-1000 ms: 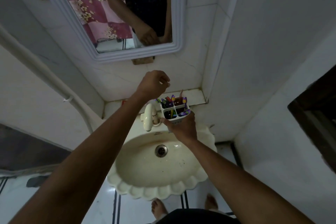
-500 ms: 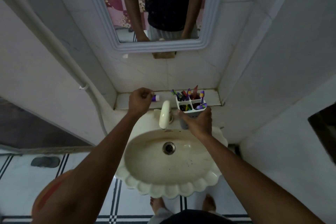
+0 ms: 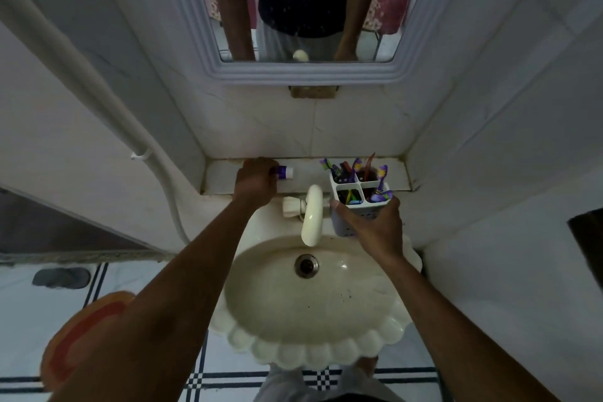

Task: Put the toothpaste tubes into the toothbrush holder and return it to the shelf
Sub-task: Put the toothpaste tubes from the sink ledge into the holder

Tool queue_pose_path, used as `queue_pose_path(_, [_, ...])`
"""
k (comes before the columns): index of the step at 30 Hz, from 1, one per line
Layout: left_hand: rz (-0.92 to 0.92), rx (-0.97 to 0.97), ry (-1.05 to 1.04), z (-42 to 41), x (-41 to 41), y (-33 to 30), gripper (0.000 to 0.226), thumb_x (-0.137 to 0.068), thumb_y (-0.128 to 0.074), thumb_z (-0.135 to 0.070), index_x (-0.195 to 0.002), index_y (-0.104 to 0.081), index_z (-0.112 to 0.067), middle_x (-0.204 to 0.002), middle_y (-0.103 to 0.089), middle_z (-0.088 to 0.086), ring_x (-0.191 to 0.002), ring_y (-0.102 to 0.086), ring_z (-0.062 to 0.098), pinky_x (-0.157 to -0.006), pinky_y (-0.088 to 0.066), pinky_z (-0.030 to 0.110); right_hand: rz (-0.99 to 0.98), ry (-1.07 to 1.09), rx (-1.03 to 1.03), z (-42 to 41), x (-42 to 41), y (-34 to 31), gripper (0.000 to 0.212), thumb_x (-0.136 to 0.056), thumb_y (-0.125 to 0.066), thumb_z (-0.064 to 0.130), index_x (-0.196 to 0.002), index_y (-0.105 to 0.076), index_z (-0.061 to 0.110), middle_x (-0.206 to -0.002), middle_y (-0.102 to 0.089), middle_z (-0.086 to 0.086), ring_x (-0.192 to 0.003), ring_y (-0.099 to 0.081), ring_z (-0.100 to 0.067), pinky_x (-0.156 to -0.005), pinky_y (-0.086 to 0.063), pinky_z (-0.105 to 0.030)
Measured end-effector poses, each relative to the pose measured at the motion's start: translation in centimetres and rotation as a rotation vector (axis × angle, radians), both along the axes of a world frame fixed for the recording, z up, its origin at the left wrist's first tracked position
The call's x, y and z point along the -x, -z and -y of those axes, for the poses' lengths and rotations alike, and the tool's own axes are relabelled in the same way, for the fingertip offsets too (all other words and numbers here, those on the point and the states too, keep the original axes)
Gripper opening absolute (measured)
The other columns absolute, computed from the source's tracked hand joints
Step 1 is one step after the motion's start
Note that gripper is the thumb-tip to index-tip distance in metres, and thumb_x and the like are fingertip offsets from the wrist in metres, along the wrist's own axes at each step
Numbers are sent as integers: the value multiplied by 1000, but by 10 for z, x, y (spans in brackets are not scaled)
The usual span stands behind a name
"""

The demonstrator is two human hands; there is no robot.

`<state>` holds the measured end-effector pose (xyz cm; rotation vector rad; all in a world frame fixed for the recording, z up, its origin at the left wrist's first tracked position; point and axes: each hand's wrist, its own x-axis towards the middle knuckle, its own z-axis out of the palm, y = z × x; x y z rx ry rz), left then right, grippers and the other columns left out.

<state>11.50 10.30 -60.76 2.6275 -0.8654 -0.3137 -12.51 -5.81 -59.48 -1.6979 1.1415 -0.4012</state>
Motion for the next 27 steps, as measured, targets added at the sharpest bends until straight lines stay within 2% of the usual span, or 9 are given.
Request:
queue_pose_path(5, [45,-258,146,13,-18,4,55,-99,-69,-16,-152,-57,-19,-147,-61,7,-135,-54,32,-114,-43,44,-6,9,3,-2,-3,1,108,-49,-98,87,-135,-48,45,-134,-70,21,-122,-72,-10,-102,-66,-43])
queue_pose_path(8, [154,-367,223,19,-23,6,52,-93,-71,-13,-144,-59,-18,-140,-61,6,-135,-52,30,-116,-39,44,6,5,-2,-2,-4,1,108,-47,-96,90,-134,-45,51,-134,-68,23,-124,-71,-7,-103,-65,-40])
queue_pose_path(12, [185,-246,161,17,-22,11,46,-96,-66,-12,-141,-60,-15,-137,-63,8,-133,-55,31,-122,-33,47,0,11,5,0,-5,-1,115,-46,-94,93,-141,-48,46,-138,-68,23,-124,-70,-6,-103,-61,-35])
queue_pose_path(14, [44,-50,58,14,-19,8,39,-103,-62,-18,-142,-61,-15,-136,-64,11,-129,-60,34,-122,-36,48,-15,12,13,1,-6,-3,119,-45,-92,96,-142,-49,43,-138,-68,22,-126,-70,-10,-104,-62,-39])
queue_pose_path(17, [-227,273,-89,15,-10,-13,40,-107,-63,-28,-144,-60,-12,-135,-62,15,-119,-64,33,-103,-50,40,-24,-7,2,2,-5,-5,123,-45,-92,95,-146,-48,40,-140,-67,20,-128,-69,-12,-105,-64,-45])
queue_pose_path(20, [-389,449,-135,17,2,-50,50,-108,-62,-42,-152,-52,-19,-136,-61,9,-102,-71,23,-85,-59,33,-29,-12,-2,1,-3,-8,121,-48,-95,89,-147,-47,38,-139,-65,19,-127,-68,-12,-105,-64,-47])
queue_pose_path(23, [-596,512,-92,14,22,-94,56,-103,-63,-57,-152,-48,-35,-120,-69,1,-72,-81,17,-58,-60,20,-22,-26,-23,2,6,-12,115,-52,-97,84,-143,-48,35,-139,-67,14,-125,-71,-17,-102,-66,-51])
queue_pose_path(25, [-720,485,-36,13,29,-115,49,-98,-71,-57,-142,-56,-42,-117,-77,6,-72,-81,16,-62,-62,25,-46,-33,-22,2,7,-11,110,-54,-97,83,-139,-49,33,-137,-68,11,-124,-72,-20,-99,-67,-52])
queue_pose_path(27, [-715,385,52,16,33,-126,47,-96,-79,-48,-138,-61,-41,-118,-77,6,-83,-81,19,-67,-66,32,-59,-44,-18,0,6,-10,107,-55,-97,81,-138,-49,31,-136,-67,8,-125,-71,-22,-99,-66,-51])
